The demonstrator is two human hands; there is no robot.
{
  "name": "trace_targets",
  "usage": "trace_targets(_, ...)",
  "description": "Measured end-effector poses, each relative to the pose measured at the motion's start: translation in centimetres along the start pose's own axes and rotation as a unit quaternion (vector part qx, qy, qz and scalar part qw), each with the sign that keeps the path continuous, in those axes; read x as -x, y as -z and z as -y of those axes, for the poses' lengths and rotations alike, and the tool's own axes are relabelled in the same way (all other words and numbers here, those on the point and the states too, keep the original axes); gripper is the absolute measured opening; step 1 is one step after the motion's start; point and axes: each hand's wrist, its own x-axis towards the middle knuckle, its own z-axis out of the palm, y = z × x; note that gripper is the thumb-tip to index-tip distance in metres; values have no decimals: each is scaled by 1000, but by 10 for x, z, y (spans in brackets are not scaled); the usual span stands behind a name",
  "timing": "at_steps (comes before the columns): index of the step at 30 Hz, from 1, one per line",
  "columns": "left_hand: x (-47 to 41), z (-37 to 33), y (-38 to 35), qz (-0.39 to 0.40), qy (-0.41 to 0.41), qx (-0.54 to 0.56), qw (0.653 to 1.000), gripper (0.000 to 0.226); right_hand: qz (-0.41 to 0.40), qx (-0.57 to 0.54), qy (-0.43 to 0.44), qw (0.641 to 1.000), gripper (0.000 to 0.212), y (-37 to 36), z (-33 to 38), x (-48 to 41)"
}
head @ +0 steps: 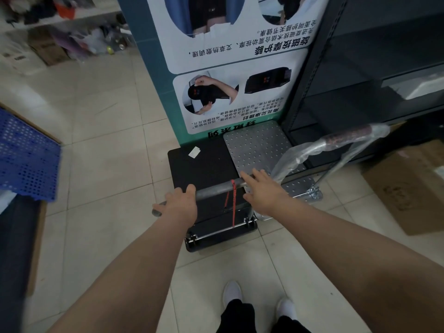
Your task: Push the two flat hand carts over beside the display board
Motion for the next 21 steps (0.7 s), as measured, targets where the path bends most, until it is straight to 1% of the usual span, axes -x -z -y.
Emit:
trace_targets(3,0,2,-6,-19,-27,-4,999,50,2,-1,-7,1000,66,1,1,8)
trace_targets(6,0,5,-15,-55,-60,-1,997,61,-5,-4,-8,1000,63,2,1,15)
trace_targets(8,1,5,-19,-65,-80,3,995,65,-8,-5,-8,1000,62,3,0,20)
trace_targets(12,12,-4,-13,-79,-115,11,990,63,-13,6,2,1000,61,4,-1,34)
trace_targets(15,28,-17,-5,-81,-125,2,989,61,-22,13,21,999,59,4,-8,49)
trace_targets(19,56,-37,-3,-89,-129,-8,988,55,-19,5,30,999,58,2,-32,82)
trace_targets(21,71,-53,-2,-105,-132,-20,985,54,-27,7,35,999,56,4,-50,99)
